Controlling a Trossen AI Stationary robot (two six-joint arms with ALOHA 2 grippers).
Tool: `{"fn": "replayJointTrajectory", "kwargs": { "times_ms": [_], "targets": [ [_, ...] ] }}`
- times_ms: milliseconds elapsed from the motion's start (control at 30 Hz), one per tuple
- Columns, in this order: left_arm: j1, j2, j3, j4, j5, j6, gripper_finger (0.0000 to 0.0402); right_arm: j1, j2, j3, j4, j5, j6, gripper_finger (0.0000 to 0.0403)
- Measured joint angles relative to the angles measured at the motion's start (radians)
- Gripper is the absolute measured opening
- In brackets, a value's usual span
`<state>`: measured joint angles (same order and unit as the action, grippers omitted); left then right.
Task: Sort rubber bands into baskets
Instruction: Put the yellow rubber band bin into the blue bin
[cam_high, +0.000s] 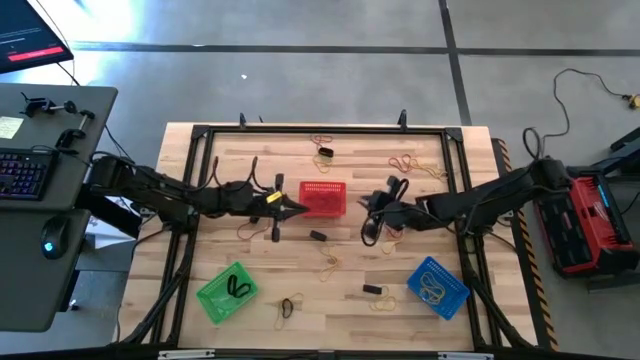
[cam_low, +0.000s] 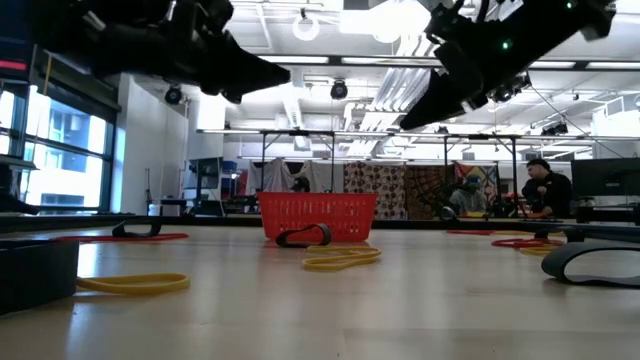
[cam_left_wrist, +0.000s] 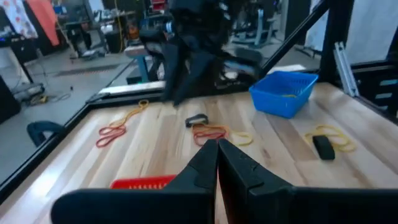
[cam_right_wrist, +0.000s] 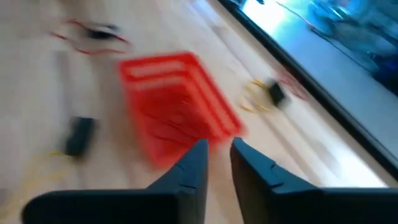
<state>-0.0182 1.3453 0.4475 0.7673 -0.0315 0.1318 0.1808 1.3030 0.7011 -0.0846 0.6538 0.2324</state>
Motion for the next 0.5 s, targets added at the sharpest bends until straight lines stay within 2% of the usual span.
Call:
{"fn": "replayJointTrajectory", "kwargs": {
  "times_ms": [100, 167, 333, 500],
  "targets": [
    [0.010, 0.000, -0.027, 0.014, -0.003, 0.000, 0.0003, -0.046, -0.015, 0.042, -0.182, 0.056, 0.072, 0.0085],
    [0.017, 0.000, -0.038, 0.029, -0.004, 0.000, 0.0003, -0.092, -0.017, 0.060, -0.275, 0.055, 0.105, 0.0099],
    [0.020, 0.000, -0.056, 0.050, -0.005, 0.000, 0.0003, -0.252, -0.016, 0.066, -0.431, -0.100, 0.105, 0.0117],
    [0.020, 0.000, -0.056, 0.047, -0.005, 0.003, 0.0003, -0.457, -0.016, 0.066, -0.590, -0.168, 0.102, 0.0119]
  ]
}}
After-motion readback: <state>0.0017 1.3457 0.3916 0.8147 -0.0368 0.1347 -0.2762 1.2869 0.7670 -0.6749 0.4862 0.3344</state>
